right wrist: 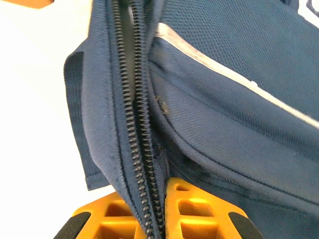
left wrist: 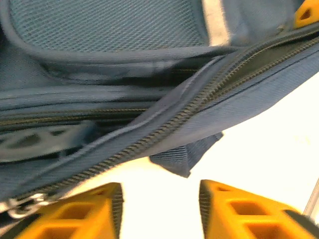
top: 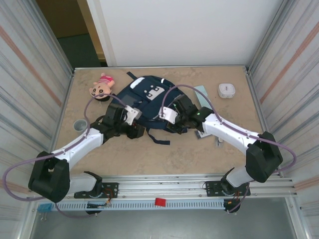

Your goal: Pack the student bag

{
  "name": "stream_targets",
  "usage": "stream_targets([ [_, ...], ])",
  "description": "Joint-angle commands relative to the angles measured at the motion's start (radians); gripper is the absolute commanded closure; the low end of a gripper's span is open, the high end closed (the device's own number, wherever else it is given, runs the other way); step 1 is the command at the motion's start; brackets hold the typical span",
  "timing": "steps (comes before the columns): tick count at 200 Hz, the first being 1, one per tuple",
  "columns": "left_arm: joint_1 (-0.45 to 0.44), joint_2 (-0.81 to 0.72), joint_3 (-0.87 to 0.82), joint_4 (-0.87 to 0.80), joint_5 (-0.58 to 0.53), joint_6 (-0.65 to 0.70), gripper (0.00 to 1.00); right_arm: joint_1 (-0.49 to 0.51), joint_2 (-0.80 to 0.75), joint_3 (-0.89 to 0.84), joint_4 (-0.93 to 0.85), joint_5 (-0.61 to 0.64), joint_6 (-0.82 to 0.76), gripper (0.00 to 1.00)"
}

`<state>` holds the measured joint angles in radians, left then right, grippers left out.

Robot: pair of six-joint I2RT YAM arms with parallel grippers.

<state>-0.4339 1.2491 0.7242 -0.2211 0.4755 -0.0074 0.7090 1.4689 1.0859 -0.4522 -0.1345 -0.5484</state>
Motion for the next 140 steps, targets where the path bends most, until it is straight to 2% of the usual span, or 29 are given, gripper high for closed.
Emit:
stream_targets([
  [1,0.001,-0.080,0.011,0.002,0.029,0.114,0.46,-0.034,-0.074,-0.011,0.060,-0.117,-0.102,1.00],
  [56,0.001,-0.219,0.030,-0.119,-0.035,0.390,0.27,-0.065,-0.079,0.009,0.021,-0.168,-0.199,1.00],
  [93,-0.006,-0.275,0.032,-0.205,-0.113,0.608,0.23,-0.092,-0.092,0.010,0.002,-0.239,-0.261,1.00],
  [140,-0.007,-0.259,0.025,-0.211,-0.161,0.772,0.18,-0.120,-0.091,0.025,-0.019,-0.281,-0.311,1.00],
])
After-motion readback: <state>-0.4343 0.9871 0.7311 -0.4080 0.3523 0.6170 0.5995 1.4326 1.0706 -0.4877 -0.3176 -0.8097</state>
